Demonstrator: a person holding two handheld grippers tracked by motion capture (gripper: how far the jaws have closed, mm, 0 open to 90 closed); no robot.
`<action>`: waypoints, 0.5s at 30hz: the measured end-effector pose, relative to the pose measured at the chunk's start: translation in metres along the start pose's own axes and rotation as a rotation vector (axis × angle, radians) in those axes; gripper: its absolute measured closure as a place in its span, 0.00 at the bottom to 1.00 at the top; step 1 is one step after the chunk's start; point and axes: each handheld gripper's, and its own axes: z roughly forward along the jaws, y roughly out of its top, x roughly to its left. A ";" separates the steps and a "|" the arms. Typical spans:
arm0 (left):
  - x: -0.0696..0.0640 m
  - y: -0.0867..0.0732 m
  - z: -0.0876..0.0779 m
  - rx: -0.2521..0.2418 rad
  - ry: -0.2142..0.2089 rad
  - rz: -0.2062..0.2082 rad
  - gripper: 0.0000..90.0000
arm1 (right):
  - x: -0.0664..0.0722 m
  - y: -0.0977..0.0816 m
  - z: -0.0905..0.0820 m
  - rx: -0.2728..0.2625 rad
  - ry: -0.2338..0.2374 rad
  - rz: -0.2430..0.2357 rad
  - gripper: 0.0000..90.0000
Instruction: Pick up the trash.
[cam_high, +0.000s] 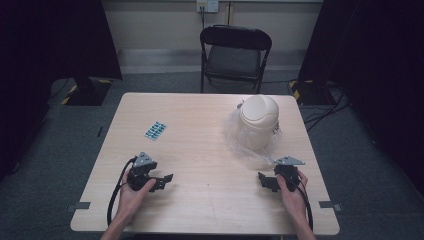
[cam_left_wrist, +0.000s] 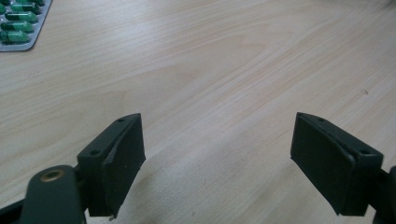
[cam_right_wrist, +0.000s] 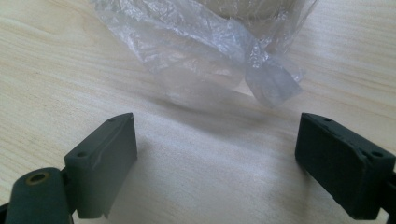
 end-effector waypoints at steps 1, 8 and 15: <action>0.000 0.000 0.000 -0.002 -0.002 0.000 0.19 | 0.000 0.000 0.000 0.000 0.000 0.001 0.13; -0.004 0.008 0.004 -0.006 -0.014 0.016 0.20 | 0.000 0.000 0.000 0.000 0.000 0.000 0.13; -0.016 0.025 0.008 -0.038 -0.042 0.043 0.20 | 0.000 0.000 0.000 0.000 -0.001 0.000 0.13</action>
